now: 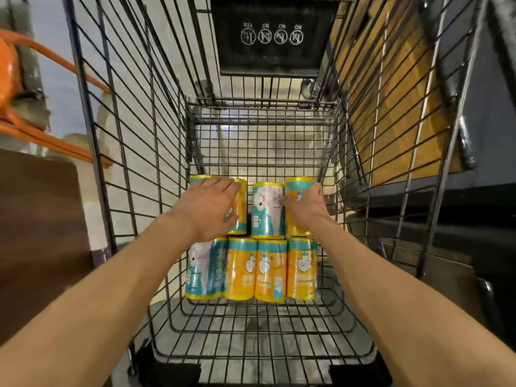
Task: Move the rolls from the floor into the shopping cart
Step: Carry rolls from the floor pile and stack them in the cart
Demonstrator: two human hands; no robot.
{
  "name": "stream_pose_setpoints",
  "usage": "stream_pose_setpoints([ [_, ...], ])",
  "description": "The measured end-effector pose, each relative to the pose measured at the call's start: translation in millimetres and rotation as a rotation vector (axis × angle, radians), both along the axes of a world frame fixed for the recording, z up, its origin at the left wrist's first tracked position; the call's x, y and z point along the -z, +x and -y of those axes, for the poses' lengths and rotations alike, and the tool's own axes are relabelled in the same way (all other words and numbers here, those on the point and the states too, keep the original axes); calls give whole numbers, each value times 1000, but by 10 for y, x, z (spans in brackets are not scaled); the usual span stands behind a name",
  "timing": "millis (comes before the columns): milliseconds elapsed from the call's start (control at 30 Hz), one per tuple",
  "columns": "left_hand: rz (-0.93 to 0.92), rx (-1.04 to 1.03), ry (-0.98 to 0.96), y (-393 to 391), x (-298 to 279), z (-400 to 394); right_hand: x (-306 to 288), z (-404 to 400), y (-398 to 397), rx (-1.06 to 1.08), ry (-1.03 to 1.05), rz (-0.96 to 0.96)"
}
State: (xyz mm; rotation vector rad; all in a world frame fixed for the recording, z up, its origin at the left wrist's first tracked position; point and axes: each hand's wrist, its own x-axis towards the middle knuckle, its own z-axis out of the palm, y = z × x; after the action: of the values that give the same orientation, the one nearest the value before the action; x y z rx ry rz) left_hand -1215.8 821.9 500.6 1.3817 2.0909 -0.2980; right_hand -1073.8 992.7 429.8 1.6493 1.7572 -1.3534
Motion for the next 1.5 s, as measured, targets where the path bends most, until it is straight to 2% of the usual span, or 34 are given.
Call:
stream_pose_setpoints([
  [133,21,-24,-7,3,44,44,67,119,71,-156,-31,125],
  [333,41,-14,-65,116,16,-9,-145,130,223,-408,39,166],
  [567,40,-1,-16,359,-653,-138,-1219,67,549,-799,270,110],
  [800,-30,27,96,677,-1647,-163,-2381,245,992,-876,458,98],
  [967,-79,78,125,1236,-2330,-139,-3144,386,1630,-777,615,64],
  [1167,-158,285,148,2279,-2692,-292,-3667,756,3221,-607,816,144],
  [1267,-75,444,205,3119,-2814,-480,-3802,1111,4208,-416,807,217],
  [1500,127,1061,315,5387,-2981,-499,-4015,2572,6217,227,659,456],
])
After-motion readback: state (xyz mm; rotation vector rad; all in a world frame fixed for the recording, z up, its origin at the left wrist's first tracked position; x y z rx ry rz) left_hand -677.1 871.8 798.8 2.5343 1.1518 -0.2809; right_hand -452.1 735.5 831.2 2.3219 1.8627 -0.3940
